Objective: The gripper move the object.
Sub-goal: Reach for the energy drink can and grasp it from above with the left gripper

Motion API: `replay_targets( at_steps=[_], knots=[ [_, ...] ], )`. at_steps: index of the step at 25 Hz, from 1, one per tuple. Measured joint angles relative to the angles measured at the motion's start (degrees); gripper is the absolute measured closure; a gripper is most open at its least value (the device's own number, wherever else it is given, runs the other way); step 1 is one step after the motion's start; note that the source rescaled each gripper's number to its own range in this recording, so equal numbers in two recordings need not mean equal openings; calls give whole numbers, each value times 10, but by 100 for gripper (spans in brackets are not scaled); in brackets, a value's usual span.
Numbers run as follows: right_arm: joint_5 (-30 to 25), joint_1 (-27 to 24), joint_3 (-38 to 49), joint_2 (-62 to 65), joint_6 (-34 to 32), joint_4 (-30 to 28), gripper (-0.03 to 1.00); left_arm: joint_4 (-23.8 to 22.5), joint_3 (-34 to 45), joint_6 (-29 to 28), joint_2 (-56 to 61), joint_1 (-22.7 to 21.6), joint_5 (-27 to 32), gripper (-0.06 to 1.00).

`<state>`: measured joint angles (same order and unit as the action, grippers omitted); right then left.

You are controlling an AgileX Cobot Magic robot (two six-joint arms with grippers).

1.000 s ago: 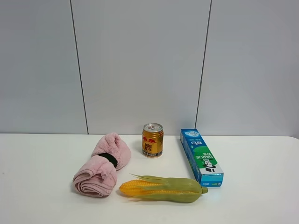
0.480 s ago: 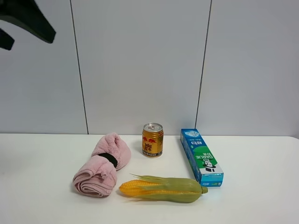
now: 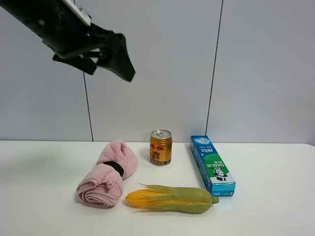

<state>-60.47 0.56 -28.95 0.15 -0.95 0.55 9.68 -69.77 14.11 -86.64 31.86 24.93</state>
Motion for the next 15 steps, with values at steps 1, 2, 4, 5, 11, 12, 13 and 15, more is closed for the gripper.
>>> replay_targets(
  at_steps=[1,2,4,5,11,12,13,15],
  knots=[
    [0,0,0,0,0,0,-3,-5,0,0,-15,9,-11,-6],
    [0,0,0,0,0,0,-3,-9,0,0,-28,19,-23,-5],
    [0,0,0,0,0,0,-3,-14,0,-1,-59,34,-51,-5],
    [0,0,0,0,0,0,-3,-14,0,-1,-73,38,-65,-5],
    [0,0,0,0,0,0,-3,-15,0,-1,-144,50,-159,-5],
    [0,0,0,0,0,0,-3,-15,0,-1,-155,50,-173,-5],
    [0,0,0,0,0,0,-3,-16,0,-1,-164,50,-191,-5],
    [0,0,0,0,0,0,-3,-16,0,-1,-183,50,-224,-5]
  ],
)
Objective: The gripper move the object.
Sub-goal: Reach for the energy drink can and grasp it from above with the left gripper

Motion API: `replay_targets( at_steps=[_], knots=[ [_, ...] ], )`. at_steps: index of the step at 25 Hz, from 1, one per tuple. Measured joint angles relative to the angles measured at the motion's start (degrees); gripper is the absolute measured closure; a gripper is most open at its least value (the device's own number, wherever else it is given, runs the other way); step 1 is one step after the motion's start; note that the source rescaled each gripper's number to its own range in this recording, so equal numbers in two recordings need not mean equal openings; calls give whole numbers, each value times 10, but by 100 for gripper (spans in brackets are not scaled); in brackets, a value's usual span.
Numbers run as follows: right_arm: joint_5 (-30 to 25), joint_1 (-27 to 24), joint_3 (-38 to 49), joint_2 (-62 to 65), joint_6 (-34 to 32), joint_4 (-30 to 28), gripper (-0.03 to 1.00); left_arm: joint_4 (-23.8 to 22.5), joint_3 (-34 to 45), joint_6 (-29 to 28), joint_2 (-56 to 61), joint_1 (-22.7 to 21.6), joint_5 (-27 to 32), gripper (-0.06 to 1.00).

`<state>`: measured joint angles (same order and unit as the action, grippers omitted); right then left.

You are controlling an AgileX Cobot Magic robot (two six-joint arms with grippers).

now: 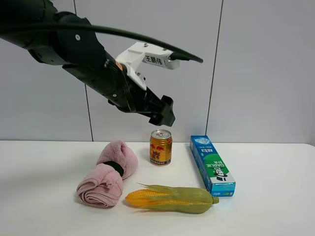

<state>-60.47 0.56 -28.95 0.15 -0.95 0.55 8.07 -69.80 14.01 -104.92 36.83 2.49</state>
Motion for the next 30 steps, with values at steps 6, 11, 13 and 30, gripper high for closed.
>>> replay_targets(
  at_steps=[6,11,13,30],
  knots=[
    [0,0,0,0,0,0,-3,0,0,-14,-50,0,-77,-6],
    [0,0,0,0,0,0,-3,0,0,-51,-94,0,-115,-6],
    [0,0,0,0,0,0,-3,-1,0,-68,-106,0,-138,-6],
    [0,0,0,0,0,0,-3,-30,0,-153,-198,0,-283,-5]
  ],
)
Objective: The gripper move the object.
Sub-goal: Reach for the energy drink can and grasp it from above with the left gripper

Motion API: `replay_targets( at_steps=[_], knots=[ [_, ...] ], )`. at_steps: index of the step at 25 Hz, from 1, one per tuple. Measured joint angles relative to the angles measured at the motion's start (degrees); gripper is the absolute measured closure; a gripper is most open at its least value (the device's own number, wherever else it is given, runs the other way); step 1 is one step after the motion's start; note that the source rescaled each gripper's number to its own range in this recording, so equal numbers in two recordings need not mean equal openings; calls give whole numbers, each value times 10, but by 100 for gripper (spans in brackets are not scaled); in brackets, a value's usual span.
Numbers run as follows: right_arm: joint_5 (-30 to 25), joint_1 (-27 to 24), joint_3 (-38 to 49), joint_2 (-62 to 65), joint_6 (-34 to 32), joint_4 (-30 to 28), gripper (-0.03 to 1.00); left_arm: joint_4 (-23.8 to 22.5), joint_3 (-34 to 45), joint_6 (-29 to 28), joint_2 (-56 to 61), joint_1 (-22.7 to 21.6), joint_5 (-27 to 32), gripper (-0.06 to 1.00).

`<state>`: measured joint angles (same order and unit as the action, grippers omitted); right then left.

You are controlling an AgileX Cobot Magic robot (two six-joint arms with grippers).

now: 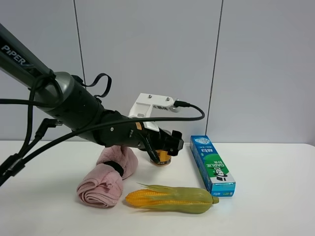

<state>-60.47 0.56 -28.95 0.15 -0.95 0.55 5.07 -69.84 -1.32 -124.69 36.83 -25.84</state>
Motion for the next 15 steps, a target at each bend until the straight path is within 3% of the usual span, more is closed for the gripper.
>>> replay_targets(
  at_steps=[15],
  knots=[
    [0,0,0,0,0,0,-3,-15,0,-2,-40,-29,-53,-6]
  ],
)
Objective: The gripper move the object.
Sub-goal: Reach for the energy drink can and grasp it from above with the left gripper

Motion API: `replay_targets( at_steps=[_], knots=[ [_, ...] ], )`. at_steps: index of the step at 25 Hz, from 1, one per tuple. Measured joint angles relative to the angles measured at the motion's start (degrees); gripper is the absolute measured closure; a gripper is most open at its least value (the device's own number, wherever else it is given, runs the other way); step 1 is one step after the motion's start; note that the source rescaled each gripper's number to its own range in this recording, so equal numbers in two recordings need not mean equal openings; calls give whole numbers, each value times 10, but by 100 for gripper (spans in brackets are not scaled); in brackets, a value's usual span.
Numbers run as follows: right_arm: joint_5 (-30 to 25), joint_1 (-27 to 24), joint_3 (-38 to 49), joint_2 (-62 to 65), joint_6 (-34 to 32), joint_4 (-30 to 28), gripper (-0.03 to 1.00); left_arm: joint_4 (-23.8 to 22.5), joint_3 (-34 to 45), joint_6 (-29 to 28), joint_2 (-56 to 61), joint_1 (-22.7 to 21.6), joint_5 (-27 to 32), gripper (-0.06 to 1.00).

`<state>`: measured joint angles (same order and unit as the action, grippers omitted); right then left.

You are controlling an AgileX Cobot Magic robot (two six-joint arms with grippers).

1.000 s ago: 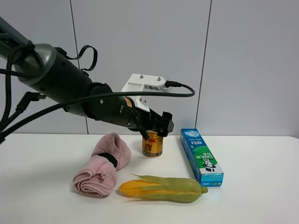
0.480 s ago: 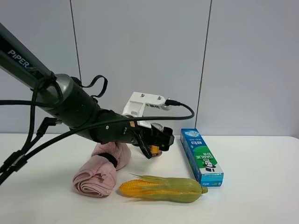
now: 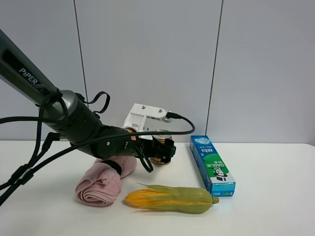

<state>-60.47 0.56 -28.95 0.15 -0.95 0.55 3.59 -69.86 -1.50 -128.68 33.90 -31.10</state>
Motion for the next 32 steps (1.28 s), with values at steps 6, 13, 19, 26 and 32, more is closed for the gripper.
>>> replay_targets(
  at_steps=[6,13,19,26,32],
  knots=[
    [0,0,0,0,0,0,-3,0,0,0,0,-6,-24,-6],
    [0,0,0,0,0,0,-3,-3,0,0,0,-6,-24,-5],
    [0,0,0,0,0,0,-3,-29,-24,0,-2,-6,-1,-5],
    [0,0,0,0,0,0,-3,-49,-54,0,-8,-7,35,-6],
    [0,0,0,0,0,0,-3,-58,-54,0,-34,-7,45,-6]
  ],
)
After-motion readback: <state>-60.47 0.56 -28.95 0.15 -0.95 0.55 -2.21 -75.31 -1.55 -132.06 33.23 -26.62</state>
